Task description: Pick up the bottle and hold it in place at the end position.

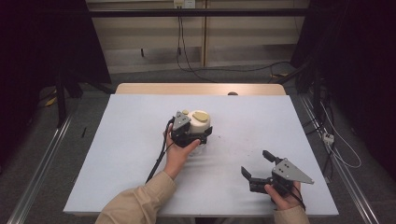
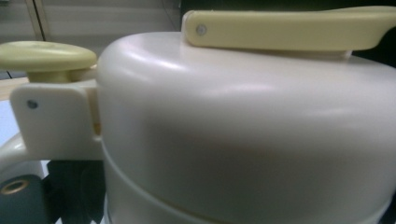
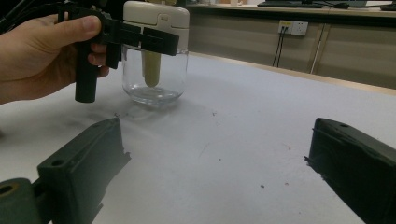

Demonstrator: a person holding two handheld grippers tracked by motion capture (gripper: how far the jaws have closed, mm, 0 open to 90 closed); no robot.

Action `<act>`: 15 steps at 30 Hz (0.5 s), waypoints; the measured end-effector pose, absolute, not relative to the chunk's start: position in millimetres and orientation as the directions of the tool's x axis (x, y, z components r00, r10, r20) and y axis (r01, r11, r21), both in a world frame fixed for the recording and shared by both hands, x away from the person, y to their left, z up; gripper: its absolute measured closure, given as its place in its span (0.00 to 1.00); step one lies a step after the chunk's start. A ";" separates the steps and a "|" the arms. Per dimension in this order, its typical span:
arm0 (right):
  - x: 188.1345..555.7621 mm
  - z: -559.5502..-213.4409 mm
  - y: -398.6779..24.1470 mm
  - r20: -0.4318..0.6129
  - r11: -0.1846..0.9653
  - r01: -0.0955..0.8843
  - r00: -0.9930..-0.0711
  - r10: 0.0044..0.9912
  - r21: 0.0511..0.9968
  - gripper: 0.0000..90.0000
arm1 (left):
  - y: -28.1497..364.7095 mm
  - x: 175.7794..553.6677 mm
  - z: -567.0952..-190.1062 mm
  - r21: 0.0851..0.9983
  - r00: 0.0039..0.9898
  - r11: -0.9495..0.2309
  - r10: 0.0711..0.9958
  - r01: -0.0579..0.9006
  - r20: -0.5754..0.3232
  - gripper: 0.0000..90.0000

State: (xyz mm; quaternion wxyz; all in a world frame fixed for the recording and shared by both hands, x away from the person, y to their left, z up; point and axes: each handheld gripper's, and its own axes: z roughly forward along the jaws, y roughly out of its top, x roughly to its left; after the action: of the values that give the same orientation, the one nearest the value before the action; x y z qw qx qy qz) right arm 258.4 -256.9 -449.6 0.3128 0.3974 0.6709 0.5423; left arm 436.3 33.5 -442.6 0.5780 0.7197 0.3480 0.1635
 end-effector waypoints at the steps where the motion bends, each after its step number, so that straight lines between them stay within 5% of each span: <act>1: 258.1 -449.5 -256.7 0.011 0.096 0.194 -0.489 0.872 0.976 0.03 | 34.1 437.0 -442.8 0.945 0.703 -0.087 0.690 0.314 -0.170 0.07; 15: 258.2 -449.4 -256.8 0.008 0.100 0.194 -0.487 0.873 0.976 0.03 | 27.9 437.3 -447.0 0.940 0.711 -0.111 0.683 0.324 -0.165 0.07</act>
State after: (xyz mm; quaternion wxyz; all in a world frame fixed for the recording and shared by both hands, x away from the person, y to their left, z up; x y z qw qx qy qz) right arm 258.2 -256.8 -449.4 0.3139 0.3973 0.6718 0.5407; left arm 437.3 27.9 -447.0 0.5702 0.7283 0.3457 0.1576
